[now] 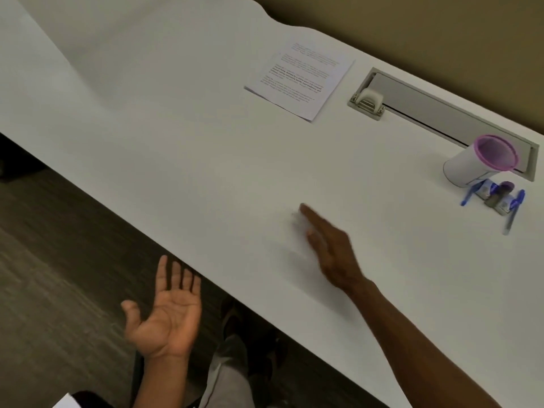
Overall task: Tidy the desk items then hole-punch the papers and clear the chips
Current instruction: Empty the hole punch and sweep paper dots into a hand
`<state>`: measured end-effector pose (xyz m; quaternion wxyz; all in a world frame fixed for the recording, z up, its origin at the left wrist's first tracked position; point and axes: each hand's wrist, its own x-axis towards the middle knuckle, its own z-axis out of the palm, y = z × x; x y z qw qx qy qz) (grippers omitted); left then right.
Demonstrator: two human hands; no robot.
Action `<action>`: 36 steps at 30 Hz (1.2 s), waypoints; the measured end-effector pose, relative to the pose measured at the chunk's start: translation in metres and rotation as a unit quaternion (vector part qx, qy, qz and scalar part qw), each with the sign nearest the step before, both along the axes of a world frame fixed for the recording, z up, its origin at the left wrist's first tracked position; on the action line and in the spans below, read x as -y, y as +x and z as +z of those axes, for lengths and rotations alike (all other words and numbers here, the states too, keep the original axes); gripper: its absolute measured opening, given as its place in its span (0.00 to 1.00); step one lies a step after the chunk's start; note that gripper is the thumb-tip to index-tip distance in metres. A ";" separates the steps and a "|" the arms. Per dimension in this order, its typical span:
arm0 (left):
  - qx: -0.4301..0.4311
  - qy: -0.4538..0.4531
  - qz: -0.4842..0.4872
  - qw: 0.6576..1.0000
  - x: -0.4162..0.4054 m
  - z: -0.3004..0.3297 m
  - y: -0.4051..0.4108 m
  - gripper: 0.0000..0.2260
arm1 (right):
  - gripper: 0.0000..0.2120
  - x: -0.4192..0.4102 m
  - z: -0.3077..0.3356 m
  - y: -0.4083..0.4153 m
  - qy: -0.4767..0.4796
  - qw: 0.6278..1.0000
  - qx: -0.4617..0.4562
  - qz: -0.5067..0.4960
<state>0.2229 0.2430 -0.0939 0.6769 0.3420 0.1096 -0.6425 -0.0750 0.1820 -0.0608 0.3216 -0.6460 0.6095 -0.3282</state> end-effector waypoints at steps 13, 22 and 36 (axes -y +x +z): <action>-0.130 -0.101 0.103 0.981 -0.014 -0.037 -0.022 0.40 | 0.28 -0.025 -0.015 0.045 0.053 0.990 -0.120 -0.052; -0.094 -0.078 0.133 0.984 -0.009 -0.028 -0.038 0.40 | 0.25 0.042 0.001 0.019 0.041 0.996 -0.010 -0.083; -0.051 -0.160 0.055 0.984 -0.022 -0.047 -0.026 0.42 | 0.21 0.009 -0.004 0.055 0.026 0.984 0.120 -0.131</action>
